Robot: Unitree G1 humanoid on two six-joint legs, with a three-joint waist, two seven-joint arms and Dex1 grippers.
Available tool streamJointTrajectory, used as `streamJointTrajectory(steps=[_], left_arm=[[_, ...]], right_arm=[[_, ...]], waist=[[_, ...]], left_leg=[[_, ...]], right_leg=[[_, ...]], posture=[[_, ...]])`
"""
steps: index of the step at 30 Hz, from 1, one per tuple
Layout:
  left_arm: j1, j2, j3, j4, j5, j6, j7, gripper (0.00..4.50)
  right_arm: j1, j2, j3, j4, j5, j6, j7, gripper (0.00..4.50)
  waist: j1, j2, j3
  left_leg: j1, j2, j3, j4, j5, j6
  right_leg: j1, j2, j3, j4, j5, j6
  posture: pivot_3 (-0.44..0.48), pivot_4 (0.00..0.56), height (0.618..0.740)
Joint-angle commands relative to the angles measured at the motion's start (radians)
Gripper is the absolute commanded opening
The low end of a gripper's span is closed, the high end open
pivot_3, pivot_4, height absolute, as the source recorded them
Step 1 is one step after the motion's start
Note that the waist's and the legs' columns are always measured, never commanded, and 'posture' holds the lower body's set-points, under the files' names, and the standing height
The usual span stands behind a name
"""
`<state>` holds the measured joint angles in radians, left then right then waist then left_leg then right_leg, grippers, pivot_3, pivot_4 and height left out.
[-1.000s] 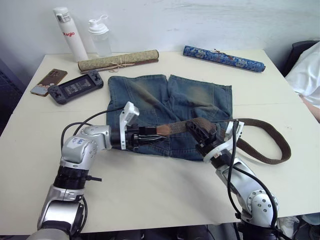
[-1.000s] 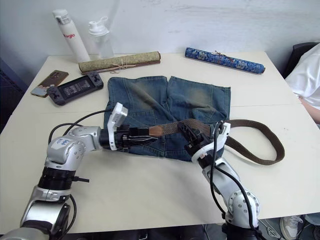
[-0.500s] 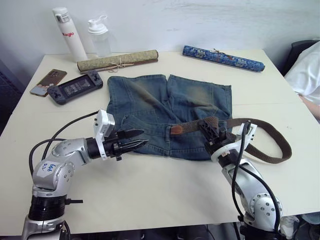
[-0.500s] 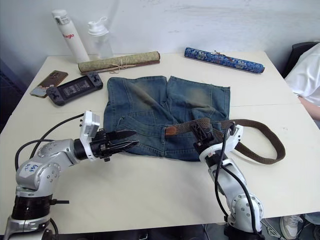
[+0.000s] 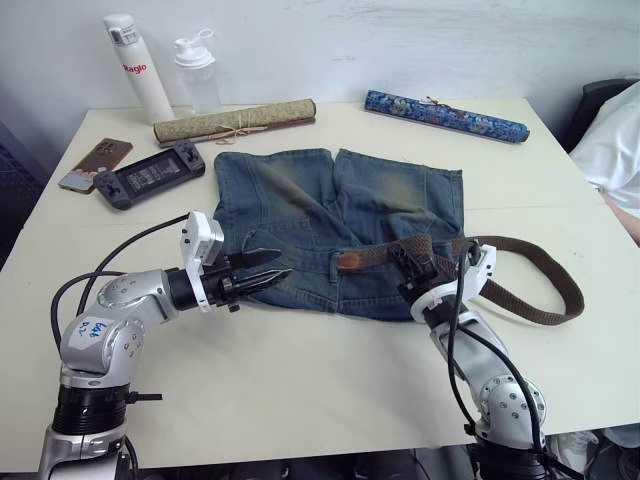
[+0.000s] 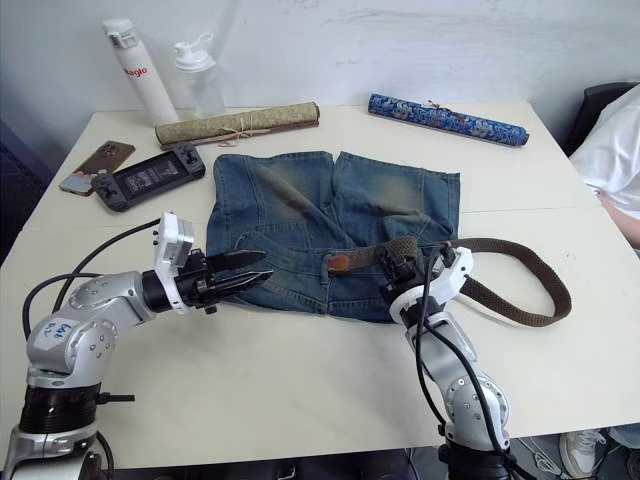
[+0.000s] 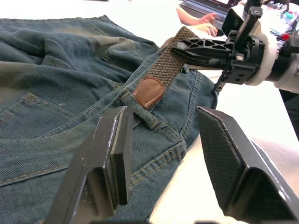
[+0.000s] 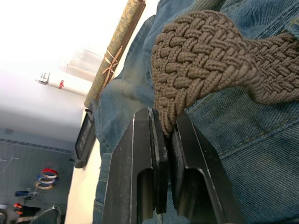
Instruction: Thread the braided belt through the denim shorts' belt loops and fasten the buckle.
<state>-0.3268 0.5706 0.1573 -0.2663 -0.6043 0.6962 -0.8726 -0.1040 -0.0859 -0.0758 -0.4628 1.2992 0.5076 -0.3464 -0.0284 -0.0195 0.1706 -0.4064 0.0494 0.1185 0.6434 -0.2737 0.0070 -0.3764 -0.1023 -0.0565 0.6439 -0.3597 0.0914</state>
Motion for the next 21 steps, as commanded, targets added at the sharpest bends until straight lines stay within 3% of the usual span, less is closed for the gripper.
streamJointTrajectory(steps=[1, 14, 17, 21], left_arm=[[-0.019, 0.016, 0.021, -0.014, -0.025, -0.012, 0.003, 2.43], [-0.021, 0.032, 0.02, -0.003, -0.027, -0.011, 0.0, 2.43], [-0.02, 0.032, 0.021, -0.003, -0.028, -0.009, 0.003, 2.43], [-0.023, 0.033, 0.019, 0.002, -0.026, -0.011, 0.002, 2.43]], right_arm=[[-0.012, -0.021, 0.035, -0.015, -0.076, 0.034, 0.021, 0.0], [-0.122, -0.112, 0.172, -0.08, -0.413, 0.147, 0.063, 0.0], [-0.11, -0.069, 0.166, -0.069, -0.384, 0.177, 0.065, 0.0], [-0.081, 0.057, 0.078, 0.038, -0.211, 0.204, 0.049, 0.0]], waist=[[0.0, 0.0, 0.0], [0.0, 0.001, 0.0], [0.0, 0.001, 0.0], [-0.002, 0.001, 0.0]], left_leg=[[0.0, 0.0, 0.0, 0.0, 0.0, 0.0], [0.0, 0.0, 0.001, 0.0, 0.0, -0.001], [0.0, 0.001, 0.001, 0.0, 0.0, -0.001], [0.0, 0.001, 0.0, 0.0, 0.0, -0.001]], right_leg=[[0.0, 0.0, 0.0, 0.0, 0.0, 0.0], [-0.001, 0.001, 0.0, 0.0, 0.0, 0.0], [-0.001, 0.001, 0.0, 0.0, 0.0, 0.0], [0.0, 0.001, 0.0, 0.0, 0.0, 0.0]], posture=[[0.0, 0.15, 0.737], [0.0, 0.15, 0.737], [0.0, 0.15, 0.737], [0.0, 0.15, 0.737]])
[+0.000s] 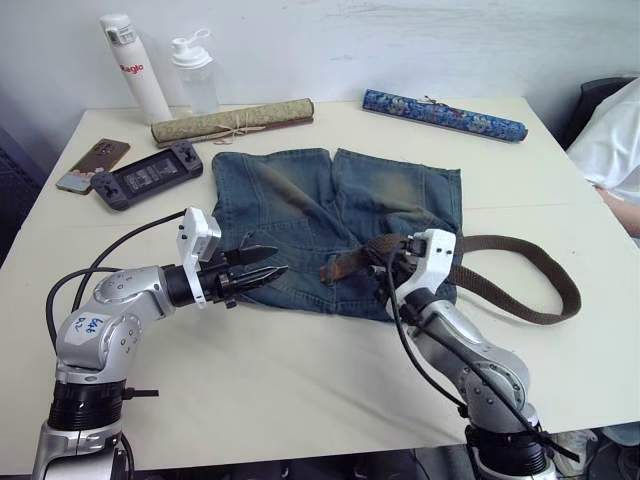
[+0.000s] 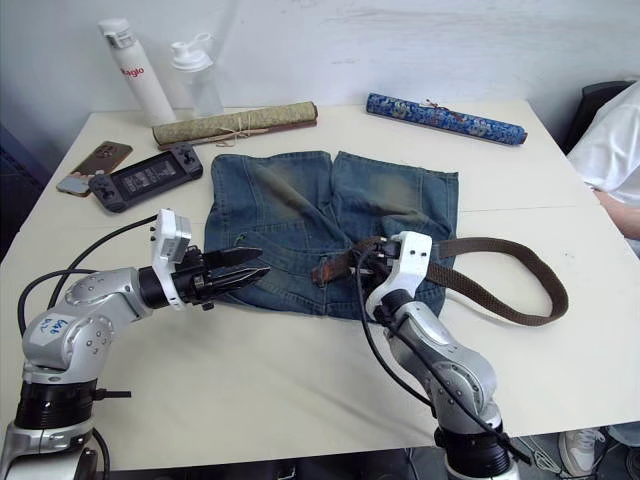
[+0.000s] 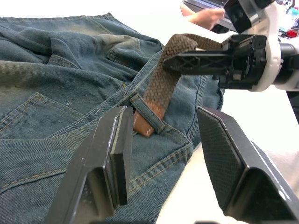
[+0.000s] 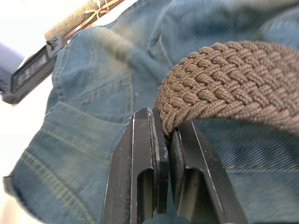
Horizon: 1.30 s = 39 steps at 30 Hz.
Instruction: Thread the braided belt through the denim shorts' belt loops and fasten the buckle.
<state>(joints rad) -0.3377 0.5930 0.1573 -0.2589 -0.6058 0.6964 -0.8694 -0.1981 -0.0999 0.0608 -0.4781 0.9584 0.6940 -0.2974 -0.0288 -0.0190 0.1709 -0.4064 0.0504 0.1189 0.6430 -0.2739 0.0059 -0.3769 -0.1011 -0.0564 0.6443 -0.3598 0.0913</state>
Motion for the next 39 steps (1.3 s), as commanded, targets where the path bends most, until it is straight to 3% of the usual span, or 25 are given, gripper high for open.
streamJointTrajectory(steps=[1, 10, 18, 28, 39], left_arm=[[-0.013, 0.01, 0.016, 0.001, -0.021, -0.015, -0.004, 2.43], [-0.038, 0.02, -0.014, 0.044, 0.003, -0.045, -0.033, 2.43], [-0.05, 0.064, -0.109, 0.134, 0.105, -0.151, -0.11, 2.43], [-0.132, 0.094, -0.218, 0.327, 0.277, -0.337, -0.2, 2.43], [-0.286, 0.091, -0.284, 0.536, 0.257, -0.185, -0.394, 2.43]], right_arm=[[0.01, 0.1, -0.089, 0.101, 0.168, 0.02, -0.011, 0.0], [-0.068, 0.157, -0.177, 0.32, 0.275, 0.087, -0.012, 0.0], [-0.098, 0.144, -0.127, 0.291, 0.266, 0.16, 0.089, 0.0], [-0.093, 0.144, -0.145, 0.292, 0.223, 0.171, 0.1, 0.0], [-0.113, 0.123, -0.122, 0.267, 0.178, 0.171, 0.2, 0.0]], waist=[[-0.002, 0.0, 0.0], [-0.004, 0.0, 0.0], [-0.014, 0.001, 0.0], [-0.02, 0.0, 0.0], [-0.022, 0.0, 0.0]], left_leg=[[0.0, 0.0, 0.0, 0.0, 0.0, 0.0], [0.001, 0.0, 0.0, 0.0, 0.0, 0.0], [0.001, 0.0, 0.001, -0.005, 0.0, -0.001], [0.001, 0.0, 0.001, -0.008, 0.001, -0.001], [0.001, 0.0, 0.002, -0.008, 0.001, -0.002]], right_leg=[[0.0, 0.0, 0.0, 0.0, 0.0, 0.0], [0.0, 0.0, 0.0, 0.0, 0.0, 0.0], [0.0, 0.001, 0.0, 0.001, 0.0, -0.001], [-0.001, 0.001, 0.0, 0.001, 0.0, -0.001], [-0.002, 0.002, 0.0, 0.001, 0.0, -0.001]], posture=[[0.0, 0.15, 0.737], [0.0, 0.15, 0.737], [0.0, 0.15, 0.737], [0.0, 0.15, 0.737], [0.0, 0.15, 0.737]])
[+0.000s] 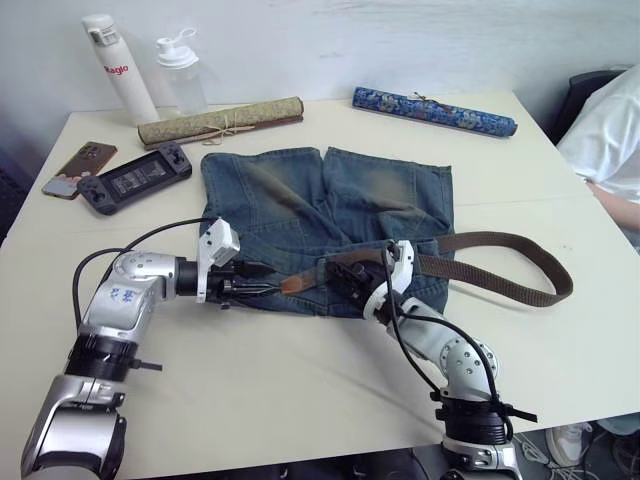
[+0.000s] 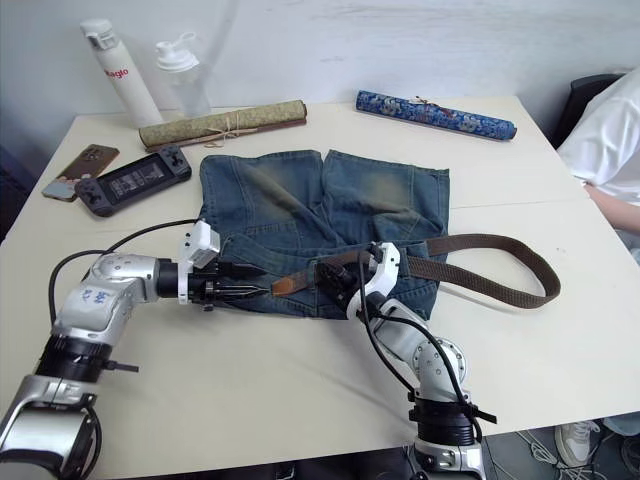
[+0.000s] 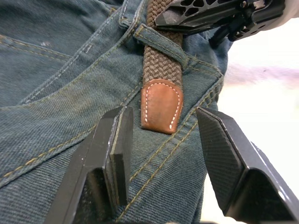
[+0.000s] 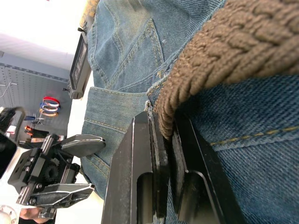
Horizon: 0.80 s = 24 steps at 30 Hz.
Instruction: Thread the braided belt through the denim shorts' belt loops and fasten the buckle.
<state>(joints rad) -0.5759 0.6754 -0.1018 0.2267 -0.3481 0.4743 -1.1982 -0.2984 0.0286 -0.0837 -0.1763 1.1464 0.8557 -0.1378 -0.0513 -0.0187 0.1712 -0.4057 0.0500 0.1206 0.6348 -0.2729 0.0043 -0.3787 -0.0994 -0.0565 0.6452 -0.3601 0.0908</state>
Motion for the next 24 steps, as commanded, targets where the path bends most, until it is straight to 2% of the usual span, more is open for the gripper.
streamJointTrajectory(steps=[1, 10, 15, 24], left_arm=[[-0.067, 0.0, -0.031, 0.083, 0.009, 0.034, -0.069, 2.43], [-0.178, -0.07, -0.109, 0.289, 0.093, -0.007, -0.133, 2.43], [-0.187, -0.092, -0.129, 0.31, 0.102, -0.004, -0.191, 2.43], [-0.234, -0.121, -0.077, 0.272, 0.007, 0.202, -0.259, 2.43]], right_arm=[[-0.014, -0.004, 0.023, -0.038, -0.017, 0.005, 0.046, 0.0], [-0.012, 0.002, 0.034, -0.098, -0.061, -0.03, 0.128, 0.0], [-0.006, 0.006, 0.028, -0.125, -0.053, -0.038, 0.151, 0.0], [0.01, 0.004, 0.029, -0.13, -0.068, -0.038, 0.149, 0.0]], waist=[[0.0, 0.0, 0.0], [0.001, 0.0, 0.0], [0.002, 0.0, 0.0], [0.008, 0.0, 0.0]], left_leg=[[0.0, 0.0, 0.0, 0.0, 0.0, 0.0], [-0.001, 0.0, 0.001, 0.001, 0.001, 0.0], [-0.001, 0.0, 0.002, 0.001, 0.001, 0.0], [-0.001, 0.0, 0.002, 0.002, 0.001, 0.0]], right_leg=[[0.0, 0.0, 0.0, 0.0, 0.0, 0.0], [-0.002, 0.001, 0.001, 0.001, 0.0, 0.0], [-0.002, 0.001, 0.001, 0.001, 0.0, 0.0], [-0.002, 0.002, 0.002, 0.002, 0.0, 0.0]], posture=[[0.0, 0.15, 0.737], [0.0, 0.15, 0.737], [0.0, 0.15, 0.737], [0.0, 0.15, 0.737]])
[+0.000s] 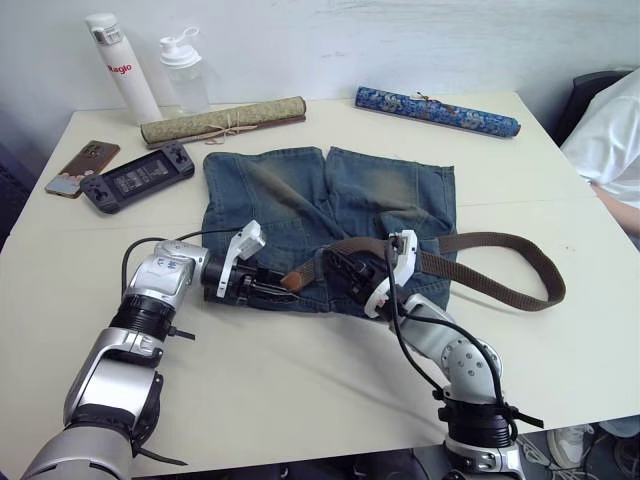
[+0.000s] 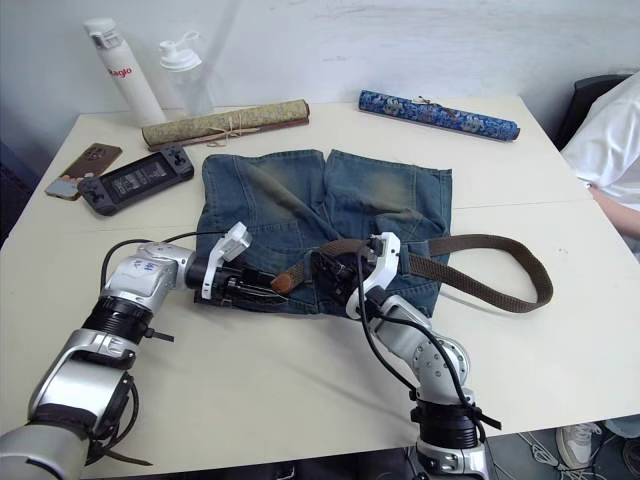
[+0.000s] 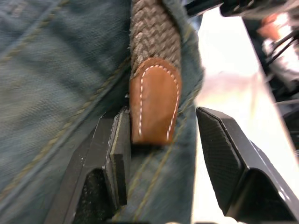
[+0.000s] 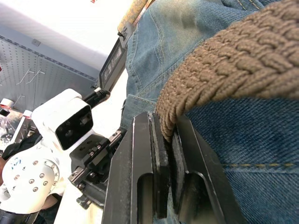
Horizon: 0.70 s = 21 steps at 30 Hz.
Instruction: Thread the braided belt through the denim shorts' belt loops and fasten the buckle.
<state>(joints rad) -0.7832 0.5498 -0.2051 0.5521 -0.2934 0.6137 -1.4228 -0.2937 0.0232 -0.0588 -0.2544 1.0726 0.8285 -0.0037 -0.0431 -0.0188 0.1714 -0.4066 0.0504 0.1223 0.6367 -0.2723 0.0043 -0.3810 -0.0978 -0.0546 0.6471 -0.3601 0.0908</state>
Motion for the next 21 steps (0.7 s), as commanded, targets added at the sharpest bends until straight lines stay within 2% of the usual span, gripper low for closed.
streamJointTrajectory(steps=[1, 9, 12, 15, 16, 21], left_arm=[[-0.026, 0.005, 0.03, -0.061, -0.052, 0.077, -0.034, 2.43], [-0.035, 0.008, 0.074, -0.055, -0.08, 0.166, -0.007, 2.43], [-0.033, 0.017, 0.086, -0.048, -0.083, 0.182, 0.001, 1.65], [-0.023, 0.021, 0.095, -0.065, -0.091, 0.204, 0.008, 0.3], [-0.015, 0.023, 0.097, -0.077, -0.093, 0.206, 0.007, 0.05], [0.012, 0.023, 0.093, -0.121, -0.095, 0.2, 0.014, 0.05]], right_arm=[[0.006, 0.009, 0.004, -0.051, 0.005, -0.012, 0.014, 0.0], [0.015, 0.006, 0.006, -0.056, -0.003, -0.006, 0.009, 0.0], [0.018, 0.005, 0.003, -0.058, -0.002, -0.004, 0.006, 0.0], [0.019, 0.004, 0.003, -0.06, -0.002, -0.003, 0.004, 0.0], [0.018, 0.005, 0.003, -0.059, -0.003, -0.002, 0.003, 0.0], [0.012, 0.001, 0.003, -0.059, -0.002, 0.002, 0.002, 0.0]], waist=[[0.0, 0.0, 0.0], [0.001, 0.0, 0.0], [0.002, 0.0, 0.0], [0.002, 0.0, 0.0], [0.002, 0.0, 0.0], [0.002, 0.0, 0.0]], left_leg=[[0.0, 0.0, 0.0, 0.0, 0.0, 0.0], [0.0, 0.0, 0.0, 0.0, 0.0, 0.0], [0.0, 0.0, 0.0, 0.0, 0.0, 0.0], [0.0, 0.0, 0.0, 0.0, 0.0, 0.0], [0.0, 0.0, 0.0, 0.0, 0.0, 0.0], [0.0, 0.0, 0.0, 0.0, 0.0, 0.0]], right_leg=[[0.0, 0.0, 0.0, 0.0, 0.0, 0.0], [-0.001, 0.0, 0.0, 0.001, 0.0, 0.0], [-0.001, 0.0, 0.001, 0.001, 0.0, 0.0], [-0.001, 0.0, 0.001, 0.001, 0.0, 0.0], [-0.001, 0.0, 0.001, 0.001, 0.0, 0.0], [-0.001, 0.0, 0.001, 0.001, 0.0, 0.0]], posture=[[0.0, 0.15, 0.737], [0.0, 0.15, 0.737], [0.0, 0.15, 0.737], [0.0, 0.15, 0.737], [0.0, 0.15, 0.737], [0.0, 0.15, 0.737]])
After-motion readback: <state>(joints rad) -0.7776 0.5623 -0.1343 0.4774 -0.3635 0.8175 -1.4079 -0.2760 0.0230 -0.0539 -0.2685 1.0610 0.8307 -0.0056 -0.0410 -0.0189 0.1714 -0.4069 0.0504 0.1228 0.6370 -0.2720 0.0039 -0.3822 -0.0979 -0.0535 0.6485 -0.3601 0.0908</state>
